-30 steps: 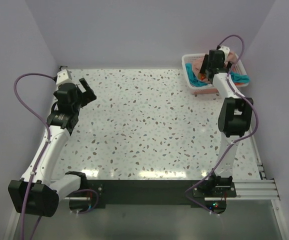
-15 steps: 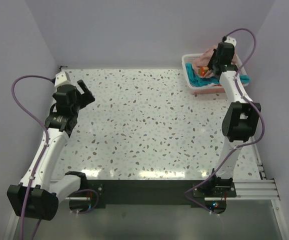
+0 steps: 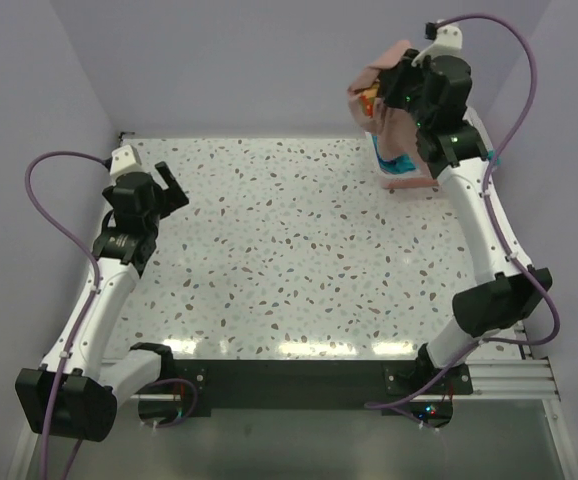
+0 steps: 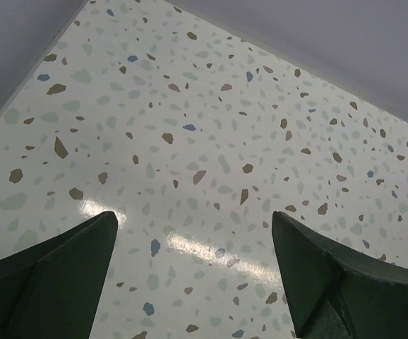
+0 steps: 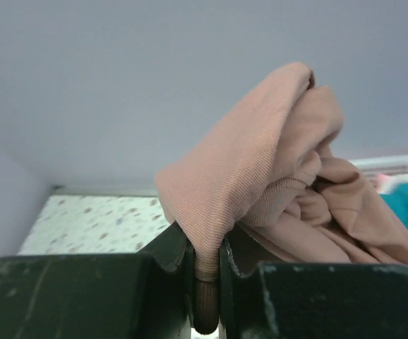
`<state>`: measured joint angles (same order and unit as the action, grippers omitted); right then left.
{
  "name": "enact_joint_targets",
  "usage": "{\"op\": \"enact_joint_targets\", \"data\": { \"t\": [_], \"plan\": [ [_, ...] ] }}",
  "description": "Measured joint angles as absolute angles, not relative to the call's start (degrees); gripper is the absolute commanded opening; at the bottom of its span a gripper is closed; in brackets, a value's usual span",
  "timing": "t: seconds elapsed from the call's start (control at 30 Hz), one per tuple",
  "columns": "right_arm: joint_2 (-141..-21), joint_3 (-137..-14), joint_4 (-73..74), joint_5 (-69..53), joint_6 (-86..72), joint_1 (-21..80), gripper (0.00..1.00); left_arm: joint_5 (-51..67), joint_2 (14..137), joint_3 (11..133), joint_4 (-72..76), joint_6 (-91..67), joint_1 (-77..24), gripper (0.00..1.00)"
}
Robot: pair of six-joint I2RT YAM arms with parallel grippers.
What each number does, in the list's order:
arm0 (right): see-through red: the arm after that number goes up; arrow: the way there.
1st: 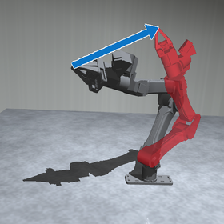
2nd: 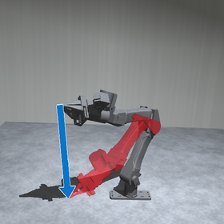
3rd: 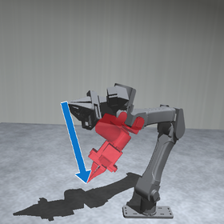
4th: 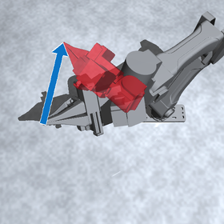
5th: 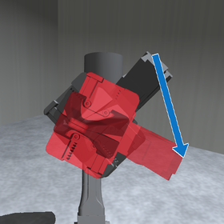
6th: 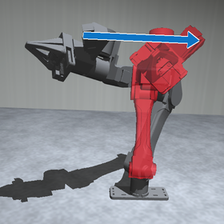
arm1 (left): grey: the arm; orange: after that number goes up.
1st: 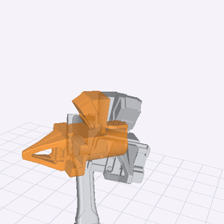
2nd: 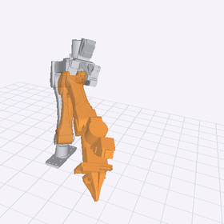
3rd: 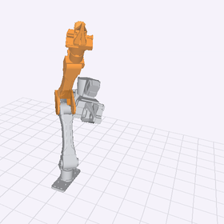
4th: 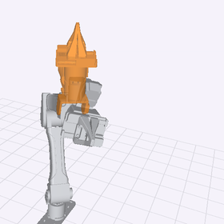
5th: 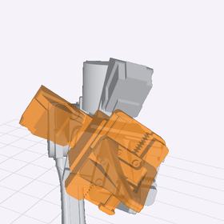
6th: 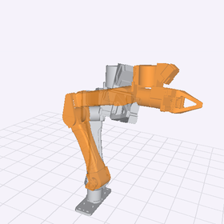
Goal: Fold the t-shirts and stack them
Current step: Move the tshirt to the center of the board
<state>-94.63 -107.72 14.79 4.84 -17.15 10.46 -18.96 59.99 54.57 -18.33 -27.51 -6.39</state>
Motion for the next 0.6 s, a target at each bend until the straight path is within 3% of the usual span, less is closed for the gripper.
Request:
{"op": "enact_joint_targets", "data": {
  "t": [0.27,0.4,0.47,0.57,0.6],
  "plan": [
    [-93.49,-113.95,17.41,-0.12,-18.0,28.67,0.01,-21.69,59.53,54.43,-16.97,-26.5,-6.39,0.97],
    [-93.17,-116.05,16.99,-1.74,-18.35,32.56,0.12,-23.22,59.35,54.54,-17.28,-26.04,-6.39,0.97],
    [-92.42,-114.54,16.69,-1.43,-18.37,32.67,0.44,-23.55,59.16,54.54,-17.56,-25.91,-6.39,0.96],
    [-90.54,-108.38,15.86,2.13,-17.17,32.12,0.8,-23.64,58.81,54.54,-17.96,-25.87,-6.39,0.95],
    [-90.19,-106.21,15.97,3.44,-16.8,32.03,0.86,-23.62,58.74,54.54,-18.11,-25.87,-6.39,0.93]
  ]
}}
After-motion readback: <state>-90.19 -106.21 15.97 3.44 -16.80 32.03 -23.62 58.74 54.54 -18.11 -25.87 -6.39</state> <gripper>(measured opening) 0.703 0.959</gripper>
